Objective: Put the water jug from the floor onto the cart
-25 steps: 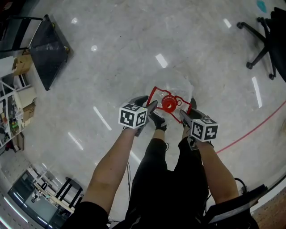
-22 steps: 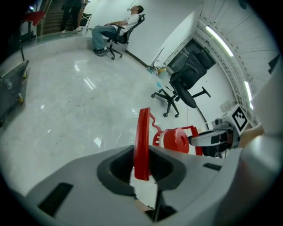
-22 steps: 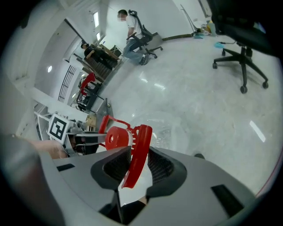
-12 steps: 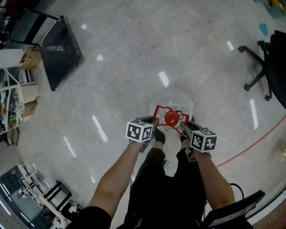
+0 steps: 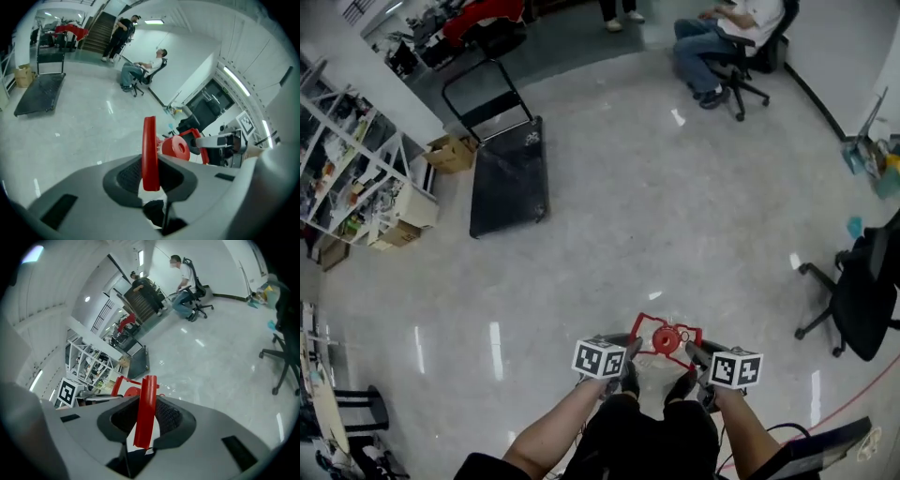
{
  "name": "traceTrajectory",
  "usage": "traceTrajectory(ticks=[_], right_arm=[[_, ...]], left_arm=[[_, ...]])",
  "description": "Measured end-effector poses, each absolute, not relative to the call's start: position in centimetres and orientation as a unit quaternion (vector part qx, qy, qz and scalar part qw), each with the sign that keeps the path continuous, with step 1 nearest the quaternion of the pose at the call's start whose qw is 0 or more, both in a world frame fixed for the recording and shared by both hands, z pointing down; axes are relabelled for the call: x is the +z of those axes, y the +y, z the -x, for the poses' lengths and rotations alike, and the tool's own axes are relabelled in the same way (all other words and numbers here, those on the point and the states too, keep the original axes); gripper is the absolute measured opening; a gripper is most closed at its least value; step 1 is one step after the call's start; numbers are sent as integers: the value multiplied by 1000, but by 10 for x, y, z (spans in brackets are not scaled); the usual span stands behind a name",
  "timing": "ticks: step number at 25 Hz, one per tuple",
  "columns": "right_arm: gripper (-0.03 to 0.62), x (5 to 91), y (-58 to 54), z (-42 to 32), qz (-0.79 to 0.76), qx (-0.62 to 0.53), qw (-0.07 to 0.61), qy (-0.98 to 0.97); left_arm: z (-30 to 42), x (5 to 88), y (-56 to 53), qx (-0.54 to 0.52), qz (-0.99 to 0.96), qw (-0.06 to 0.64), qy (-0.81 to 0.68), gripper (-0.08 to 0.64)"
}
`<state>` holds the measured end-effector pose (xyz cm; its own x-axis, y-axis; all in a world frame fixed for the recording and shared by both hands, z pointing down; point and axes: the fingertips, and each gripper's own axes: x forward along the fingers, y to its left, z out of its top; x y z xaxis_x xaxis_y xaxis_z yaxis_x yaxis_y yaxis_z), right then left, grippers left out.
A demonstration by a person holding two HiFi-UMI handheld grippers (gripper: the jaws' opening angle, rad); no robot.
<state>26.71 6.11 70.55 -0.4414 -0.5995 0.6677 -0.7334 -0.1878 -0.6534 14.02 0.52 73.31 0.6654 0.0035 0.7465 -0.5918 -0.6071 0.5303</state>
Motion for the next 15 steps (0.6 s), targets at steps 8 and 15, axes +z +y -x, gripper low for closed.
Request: traceTrajectory(ticks=[8,15], right_arm=[[98,576,-21,-251,-495,487,60,-717],[98,494,-94,-215,-468,428,53,-771]], left_arm=[[-117,593,-59,259,-853,371,-261,64],[-80,512,-118,180,-869,338,-312,66]])
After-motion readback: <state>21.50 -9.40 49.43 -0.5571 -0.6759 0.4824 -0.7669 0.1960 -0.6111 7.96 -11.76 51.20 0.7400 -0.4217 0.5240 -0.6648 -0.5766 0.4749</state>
